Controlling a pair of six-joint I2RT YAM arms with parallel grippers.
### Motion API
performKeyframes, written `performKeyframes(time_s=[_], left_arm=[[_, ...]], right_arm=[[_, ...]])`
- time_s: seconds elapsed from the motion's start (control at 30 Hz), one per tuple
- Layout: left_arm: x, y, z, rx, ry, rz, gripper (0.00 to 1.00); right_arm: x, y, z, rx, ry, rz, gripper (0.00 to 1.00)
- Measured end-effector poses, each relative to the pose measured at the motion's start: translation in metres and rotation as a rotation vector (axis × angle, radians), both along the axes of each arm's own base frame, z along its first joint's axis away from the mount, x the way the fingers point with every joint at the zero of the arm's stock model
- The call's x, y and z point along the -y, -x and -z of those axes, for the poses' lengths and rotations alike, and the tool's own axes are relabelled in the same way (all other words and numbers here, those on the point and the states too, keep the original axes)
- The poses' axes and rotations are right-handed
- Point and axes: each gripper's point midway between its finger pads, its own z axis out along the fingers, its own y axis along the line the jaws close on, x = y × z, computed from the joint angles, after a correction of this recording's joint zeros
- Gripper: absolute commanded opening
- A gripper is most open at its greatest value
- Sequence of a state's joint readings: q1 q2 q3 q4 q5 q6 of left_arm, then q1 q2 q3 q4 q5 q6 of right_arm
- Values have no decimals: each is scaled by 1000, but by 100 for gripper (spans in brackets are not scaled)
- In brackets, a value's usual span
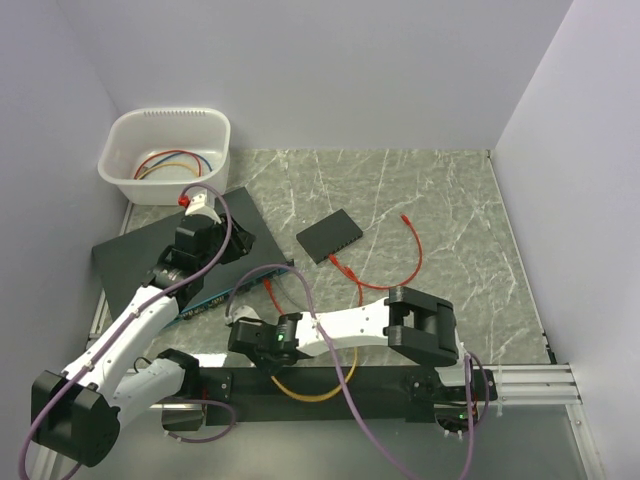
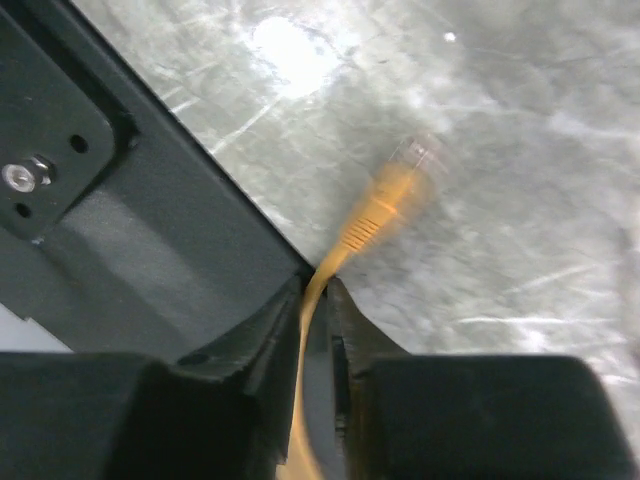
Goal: Insert the plug into the switch port
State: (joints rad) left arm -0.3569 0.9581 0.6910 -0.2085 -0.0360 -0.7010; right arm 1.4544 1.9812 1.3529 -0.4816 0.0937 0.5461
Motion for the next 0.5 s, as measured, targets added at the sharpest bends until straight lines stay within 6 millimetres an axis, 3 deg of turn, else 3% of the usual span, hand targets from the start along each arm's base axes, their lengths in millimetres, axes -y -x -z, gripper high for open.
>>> performKeyframes(time_s=[0.3, 0.5], left_arm=[[0, 0, 4, -17, 2, -6, 47], [-1, 9, 4, -32, 1, -9, 48]], right_arm=[[-4, 1, 0, -5, -35, -1, 1], [13, 1, -5, 23, -51, 9, 0]])
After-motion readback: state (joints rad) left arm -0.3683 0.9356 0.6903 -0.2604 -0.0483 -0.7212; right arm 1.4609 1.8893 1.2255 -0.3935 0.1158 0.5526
